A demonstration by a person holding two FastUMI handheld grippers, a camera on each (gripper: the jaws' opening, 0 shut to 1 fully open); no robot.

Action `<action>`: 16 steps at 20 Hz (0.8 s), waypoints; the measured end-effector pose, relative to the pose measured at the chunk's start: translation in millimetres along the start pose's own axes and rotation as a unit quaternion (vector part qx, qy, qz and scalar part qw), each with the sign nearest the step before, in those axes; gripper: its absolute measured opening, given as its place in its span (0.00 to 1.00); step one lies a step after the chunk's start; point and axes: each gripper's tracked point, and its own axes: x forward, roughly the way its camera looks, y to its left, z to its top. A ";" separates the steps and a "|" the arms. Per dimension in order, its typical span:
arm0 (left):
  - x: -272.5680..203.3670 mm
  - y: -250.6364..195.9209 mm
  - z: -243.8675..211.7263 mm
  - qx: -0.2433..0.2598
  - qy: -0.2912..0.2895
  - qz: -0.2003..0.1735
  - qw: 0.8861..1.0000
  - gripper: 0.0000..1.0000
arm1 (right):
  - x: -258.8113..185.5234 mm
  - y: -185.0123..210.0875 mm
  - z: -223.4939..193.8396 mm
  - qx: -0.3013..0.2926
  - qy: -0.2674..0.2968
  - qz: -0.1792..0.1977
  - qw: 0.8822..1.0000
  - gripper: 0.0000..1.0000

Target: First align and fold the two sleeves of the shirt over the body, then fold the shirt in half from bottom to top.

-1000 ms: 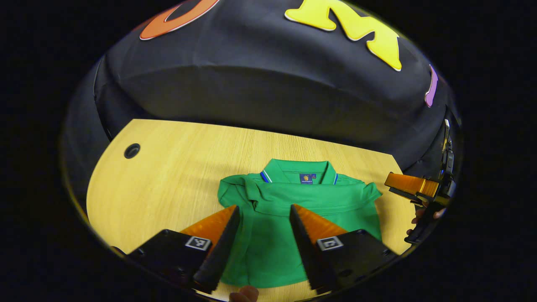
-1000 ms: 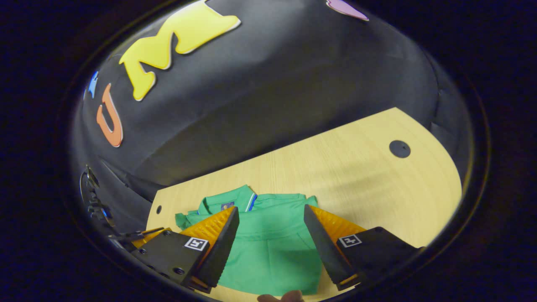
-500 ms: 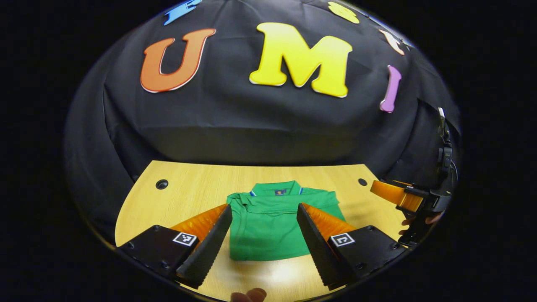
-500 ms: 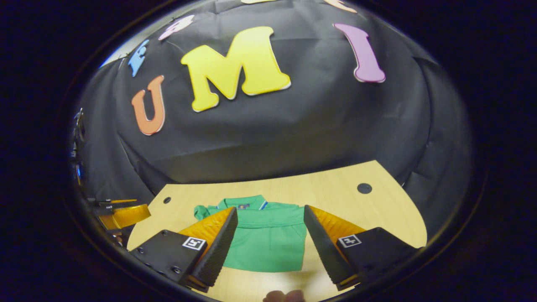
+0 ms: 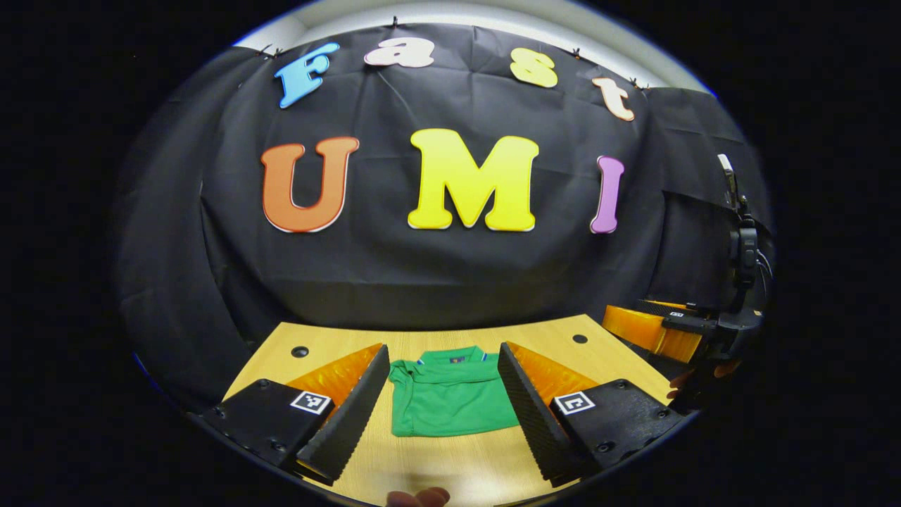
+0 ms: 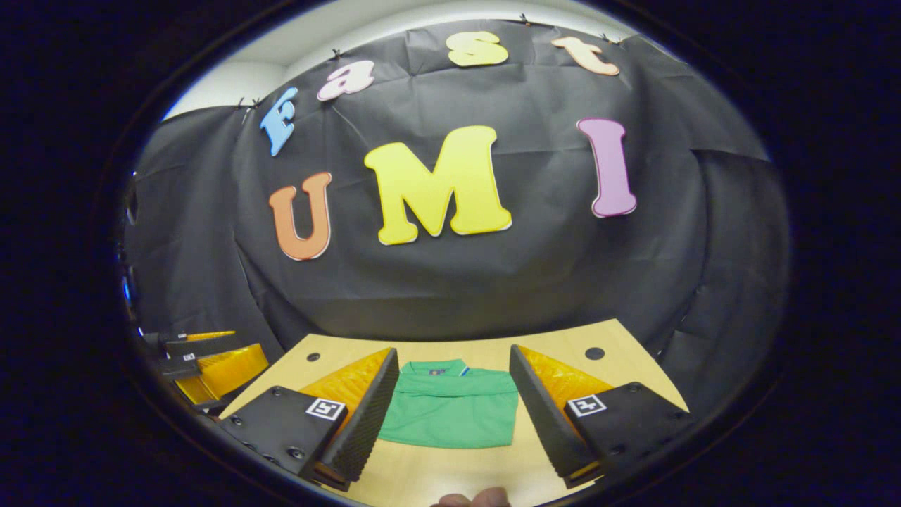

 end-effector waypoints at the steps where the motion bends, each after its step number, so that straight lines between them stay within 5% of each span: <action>1: -4.8 -2.3 5.6 -0.004 -0.014 -0.001 1.000 0.99 | -9.4 6.4 4.5 -0.004 -0.008 0.000 1.000 0.93; 10: -34.6 2.4 30.7 -0.011 -0.066 0.011 0.998 0.98 | -69.8 14.6 31.9 -0.066 -0.095 -0.031 0.993 0.98; 16: -33.0 5.8 36.6 -0.014 -0.076 0.018 0.997 0.98 | -75.2 11.3 32.6 -0.060 -0.097 -0.034 0.993 0.98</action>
